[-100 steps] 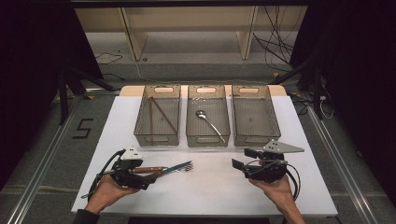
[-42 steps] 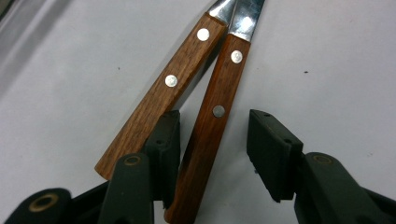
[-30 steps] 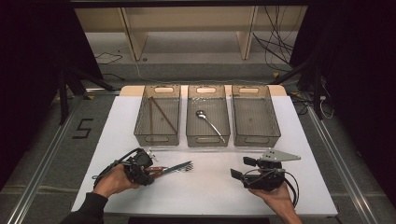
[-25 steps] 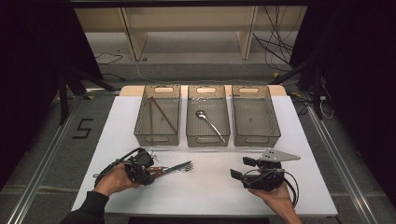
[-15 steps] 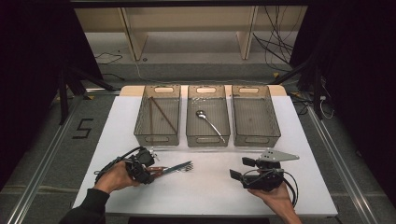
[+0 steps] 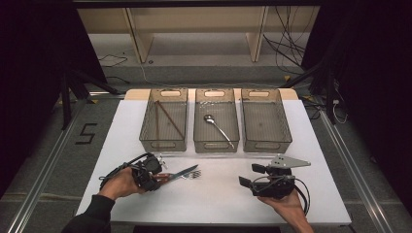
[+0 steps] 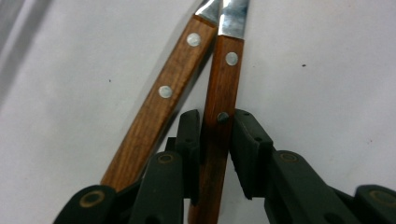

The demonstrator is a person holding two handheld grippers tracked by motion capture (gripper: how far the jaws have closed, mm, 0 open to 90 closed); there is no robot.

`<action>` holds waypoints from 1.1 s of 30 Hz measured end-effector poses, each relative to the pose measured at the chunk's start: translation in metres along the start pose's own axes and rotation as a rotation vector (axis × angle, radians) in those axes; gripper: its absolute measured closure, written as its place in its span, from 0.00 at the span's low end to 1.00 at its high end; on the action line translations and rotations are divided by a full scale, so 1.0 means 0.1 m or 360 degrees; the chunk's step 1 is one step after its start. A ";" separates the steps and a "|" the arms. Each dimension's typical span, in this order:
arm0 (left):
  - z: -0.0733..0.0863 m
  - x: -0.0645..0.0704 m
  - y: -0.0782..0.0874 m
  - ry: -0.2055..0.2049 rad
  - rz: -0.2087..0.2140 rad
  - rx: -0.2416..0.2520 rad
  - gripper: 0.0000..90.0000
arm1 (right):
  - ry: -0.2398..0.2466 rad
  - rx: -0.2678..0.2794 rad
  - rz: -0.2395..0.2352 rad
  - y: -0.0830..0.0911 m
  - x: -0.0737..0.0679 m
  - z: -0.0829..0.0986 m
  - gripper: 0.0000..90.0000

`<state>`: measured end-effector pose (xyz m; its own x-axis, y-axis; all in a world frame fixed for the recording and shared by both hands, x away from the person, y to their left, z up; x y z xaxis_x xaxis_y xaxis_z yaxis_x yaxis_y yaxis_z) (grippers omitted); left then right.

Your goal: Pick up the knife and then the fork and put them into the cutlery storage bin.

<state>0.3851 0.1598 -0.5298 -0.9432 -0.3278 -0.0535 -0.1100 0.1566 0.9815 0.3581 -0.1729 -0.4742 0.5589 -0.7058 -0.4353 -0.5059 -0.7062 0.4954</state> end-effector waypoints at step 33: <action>-0.16 0.07 0.30 0.0099 -0.0052 0.0363 0.84 | 0.0008 0.0032 0.0003 0.02 -0.01 -0.02 0.29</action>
<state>0.3805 0.1470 -0.4973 -0.9177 -0.3916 -0.0661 -0.2146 0.3492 0.9122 0.3578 -0.1740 -0.4715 0.5613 -0.7069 -0.4305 -0.5199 -0.7058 0.4811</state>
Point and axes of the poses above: each handheld gripper's, and its own axes: y roughly backward along the jaws, z roughly out of its underside, x roughly to its right, the point moved 7 cm from there along -y, roughly forward along the jaws, and after that the axes turned 13 degrees about -y, right-handed, at the moved point
